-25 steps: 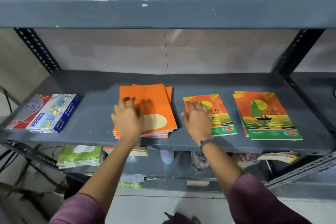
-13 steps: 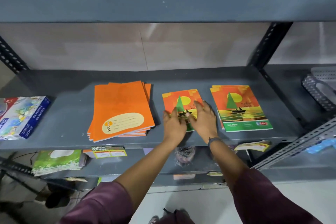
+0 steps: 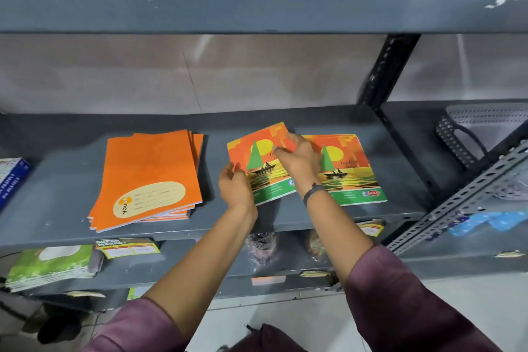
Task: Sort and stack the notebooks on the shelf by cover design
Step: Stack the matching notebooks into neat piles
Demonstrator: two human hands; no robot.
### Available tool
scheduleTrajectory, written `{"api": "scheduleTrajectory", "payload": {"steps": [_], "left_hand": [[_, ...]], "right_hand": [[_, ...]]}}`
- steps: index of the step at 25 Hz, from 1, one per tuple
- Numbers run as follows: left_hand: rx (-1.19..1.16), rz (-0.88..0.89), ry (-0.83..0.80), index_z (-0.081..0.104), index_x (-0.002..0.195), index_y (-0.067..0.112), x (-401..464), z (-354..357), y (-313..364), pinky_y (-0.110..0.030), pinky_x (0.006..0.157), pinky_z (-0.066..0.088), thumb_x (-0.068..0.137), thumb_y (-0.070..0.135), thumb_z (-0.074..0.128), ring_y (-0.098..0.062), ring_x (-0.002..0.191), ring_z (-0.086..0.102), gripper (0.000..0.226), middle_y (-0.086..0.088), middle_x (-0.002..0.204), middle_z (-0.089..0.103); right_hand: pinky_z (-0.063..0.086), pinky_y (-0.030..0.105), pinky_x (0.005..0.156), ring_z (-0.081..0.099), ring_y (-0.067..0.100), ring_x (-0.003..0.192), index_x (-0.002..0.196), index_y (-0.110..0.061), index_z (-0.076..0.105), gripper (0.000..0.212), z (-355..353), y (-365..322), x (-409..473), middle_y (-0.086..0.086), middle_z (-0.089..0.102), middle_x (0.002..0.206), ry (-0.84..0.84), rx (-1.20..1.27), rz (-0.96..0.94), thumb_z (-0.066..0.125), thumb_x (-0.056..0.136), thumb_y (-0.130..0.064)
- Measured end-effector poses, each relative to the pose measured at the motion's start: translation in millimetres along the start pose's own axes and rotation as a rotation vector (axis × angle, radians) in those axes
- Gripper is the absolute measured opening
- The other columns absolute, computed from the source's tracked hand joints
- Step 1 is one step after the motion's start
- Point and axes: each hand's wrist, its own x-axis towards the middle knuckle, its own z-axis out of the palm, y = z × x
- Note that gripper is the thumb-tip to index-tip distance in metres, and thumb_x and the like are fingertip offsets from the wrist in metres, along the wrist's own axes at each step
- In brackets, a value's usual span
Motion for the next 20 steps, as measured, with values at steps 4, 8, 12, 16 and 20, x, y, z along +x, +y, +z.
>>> {"api": "scheduleTrajectory", "payload": {"steps": [4, 8, 12, 16, 20], "left_hand": [[0.066, 0.09, -0.183, 0.047, 0.126, 0.003, -29, 45, -10, -0.035, 0.104, 0.038, 0.09, 0.004, 0.042, -0.029, 0.122, 0.051, 0.037, -0.015, 0.131, 0.056], [0.197, 0.104, -0.35, 0.054, 0.112, 0.007, -50, 74, -29, -0.031, 0.093, 0.04, 0.09, 0.004, 0.043, -0.025, 0.108, 0.055, 0.025, -0.012, 0.119, 0.061], [0.342, 0.13, -0.396, 0.046, 0.128, 0.004, -43, 80, -47, -0.038, 0.105, 0.039, 0.091, 0.008, 0.043, -0.031, 0.119, 0.052, 0.037, -0.016, 0.13, 0.055], [0.278, -0.081, -0.285, 0.047, 0.117, 0.006, -26, 77, -43, -0.03, 0.07, 0.049, 0.094, 0.028, 0.041, -0.023, 0.076, 0.057, 0.033, -0.013, 0.107, 0.057], [0.199, -0.311, -0.485, 0.049, 0.127, 0.012, -21, 91, -39, -0.046, 0.092, 0.05, 0.092, 0.049, 0.035, -0.032, 0.104, 0.062, 0.053, -0.015, 0.124, 0.061]], "right_hand": [[0.043, 0.044, 0.103, 0.052, 0.034, 0.125, 0.128, -0.03, 0.058, 0.048, -54, 20, 14, 0.005, 0.068, 0.123, 0.174, -0.029, 0.03, 0.065, 0.081, -0.039], [0.04, 0.048, 0.106, 0.048, 0.035, 0.127, 0.13, -0.027, 0.056, 0.049, -90, 60, 20, 0.006, 0.065, 0.128, 0.184, -0.008, 0.108, 0.064, 0.082, -0.035], [0.041, 0.047, 0.104, 0.048, 0.037, 0.126, 0.122, -0.024, 0.06, 0.039, -101, 88, 22, 0.01, 0.065, 0.12, 0.158, 0.002, 0.101, 0.061, 0.084, -0.036], [0.044, 0.035, 0.085, 0.058, 0.028, 0.102, 0.094, -0.012, 0.059, 0.032, -127, 98, 38, 0.016, 0.063, 0.095, 0.183, 0.227, 0.166, 0.05, 0.093, -0.043], [0.045, 0.048, 0.105, 0.062, 0.037, 0.113, 0.112, 0.005, 0.06, 0.065, -130, 101, 51, 0.025, 0.066, 0.118, -0.162, 0.254, 0.218, 0.028, 0.099, -0.05]]}}
